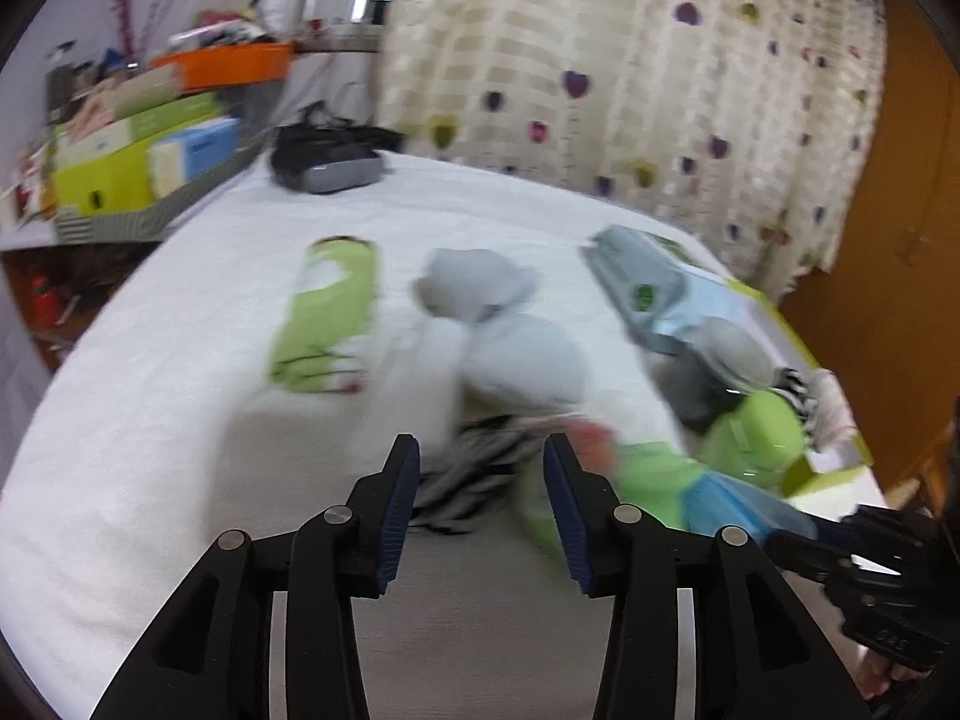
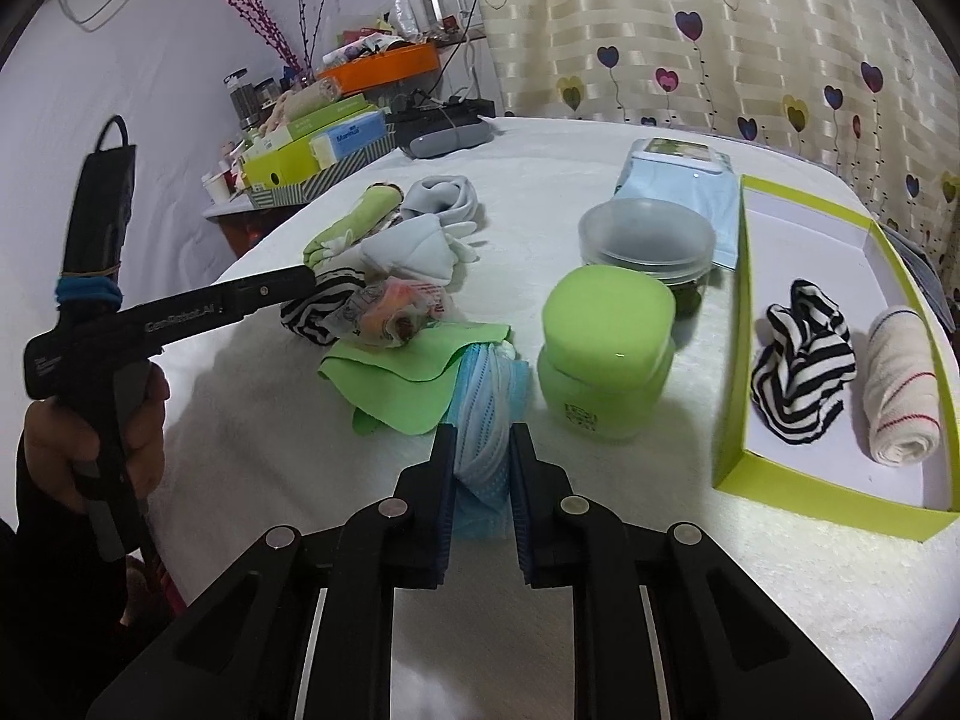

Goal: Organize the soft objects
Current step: 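Grasp the clear plastic bag with orange item using the left tool, then carry the blue mask with the right tool while the left tool carries the plastic bag to the box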

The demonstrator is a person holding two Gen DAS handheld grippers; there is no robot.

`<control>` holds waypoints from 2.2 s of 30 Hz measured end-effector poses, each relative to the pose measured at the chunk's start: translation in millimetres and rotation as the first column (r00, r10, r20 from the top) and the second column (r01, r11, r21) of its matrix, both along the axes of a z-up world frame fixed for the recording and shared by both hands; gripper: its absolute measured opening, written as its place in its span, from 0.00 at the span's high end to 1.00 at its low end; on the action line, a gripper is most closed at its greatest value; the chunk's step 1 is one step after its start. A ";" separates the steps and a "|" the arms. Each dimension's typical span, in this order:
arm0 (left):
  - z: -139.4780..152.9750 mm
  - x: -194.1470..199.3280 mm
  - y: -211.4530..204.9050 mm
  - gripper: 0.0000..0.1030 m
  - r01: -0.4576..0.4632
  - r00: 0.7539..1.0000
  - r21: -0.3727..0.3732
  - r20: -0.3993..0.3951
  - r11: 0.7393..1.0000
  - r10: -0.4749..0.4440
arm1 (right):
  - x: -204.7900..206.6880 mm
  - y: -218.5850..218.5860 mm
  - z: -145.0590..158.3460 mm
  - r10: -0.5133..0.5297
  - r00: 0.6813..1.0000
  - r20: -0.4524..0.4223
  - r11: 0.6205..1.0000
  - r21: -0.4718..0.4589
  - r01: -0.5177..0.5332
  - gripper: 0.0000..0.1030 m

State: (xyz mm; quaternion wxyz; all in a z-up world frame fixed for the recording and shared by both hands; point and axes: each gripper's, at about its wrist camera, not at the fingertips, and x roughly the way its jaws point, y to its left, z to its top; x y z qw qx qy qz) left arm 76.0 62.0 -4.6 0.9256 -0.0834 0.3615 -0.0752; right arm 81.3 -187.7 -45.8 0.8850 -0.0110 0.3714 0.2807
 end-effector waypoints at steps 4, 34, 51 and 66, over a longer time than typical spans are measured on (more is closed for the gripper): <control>-2.1 6.9 -20.8 0.59 0.064 0.998 -0.018 -0.018 0.998 -0.065 | -2.5 -3.6 0.5 -0.003 1.000 0.006 1.000 0.004 0.003 0.83; -29.4 41.2 -59.7 0.55 0.056 0.993 0.129 -0.110 0.990 -0.042 | -2.5 -23.6 -9.4 0.012 1.000 -0.022 0.999 0.051 -0.011 0.83; -11.5 21.6 -48.6 0.71 0.055 0.997 0.064 -0.052 0.996 -0.052 | 8.2 -8.4 -24.1 0.011 0.998 -0.056 1.000 -0.028 -0.012 0.68; 12.5 -3.5 -59.6 0.71 0.044 0.999 0.071 0.013 0.997 -0.045 | -15.1 -24.7 -1.5 0.006 0.999 0.034 0.999 0.032 -0.007 0.78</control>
